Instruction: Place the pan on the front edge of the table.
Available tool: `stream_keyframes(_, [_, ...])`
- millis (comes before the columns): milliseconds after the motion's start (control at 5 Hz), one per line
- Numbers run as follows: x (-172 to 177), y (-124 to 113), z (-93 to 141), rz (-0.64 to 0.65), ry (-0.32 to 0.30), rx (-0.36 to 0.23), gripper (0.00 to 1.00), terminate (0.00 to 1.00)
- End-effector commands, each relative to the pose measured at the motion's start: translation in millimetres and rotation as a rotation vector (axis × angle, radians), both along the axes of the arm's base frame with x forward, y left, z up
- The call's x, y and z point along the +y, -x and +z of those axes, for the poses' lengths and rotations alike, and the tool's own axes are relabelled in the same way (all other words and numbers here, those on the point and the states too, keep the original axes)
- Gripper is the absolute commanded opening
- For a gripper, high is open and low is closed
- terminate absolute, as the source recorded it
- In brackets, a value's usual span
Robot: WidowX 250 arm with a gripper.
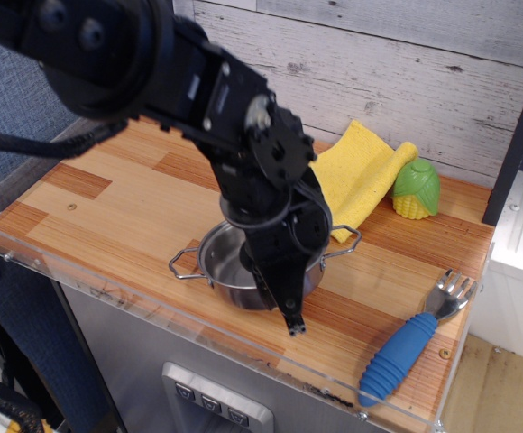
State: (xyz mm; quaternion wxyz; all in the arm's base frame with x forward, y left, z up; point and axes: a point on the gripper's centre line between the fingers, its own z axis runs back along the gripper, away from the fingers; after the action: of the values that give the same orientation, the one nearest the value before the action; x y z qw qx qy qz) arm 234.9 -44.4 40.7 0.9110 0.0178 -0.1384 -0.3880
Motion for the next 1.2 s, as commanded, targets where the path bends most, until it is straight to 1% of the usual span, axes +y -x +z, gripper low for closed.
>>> stream_keyframes(0, [9, -11, 3, 0.081, -0.024, -0.069, 1.00, 0.00])
stream_keyframes(200, [10, -8, 2, 0.090, -0.023, -0.063, 1.00, 0.00])
stream_keyframes(400, [11, -7, 3, 0.088, -0.014, -0.038, 1.00, 0.00])
stream_keyframes(600, [13, -9, 9, 0.098, -0.015, -0.036, 1.00, 0.00])
stream_keyframes(800, [16, -13, 22, 0.132, 0.019, -0.050, 1.00, 0.00])
stream_keyframes(1000, [19, -20, 55, 0.150, 0.045, -0.099, 1.00, 0.00])
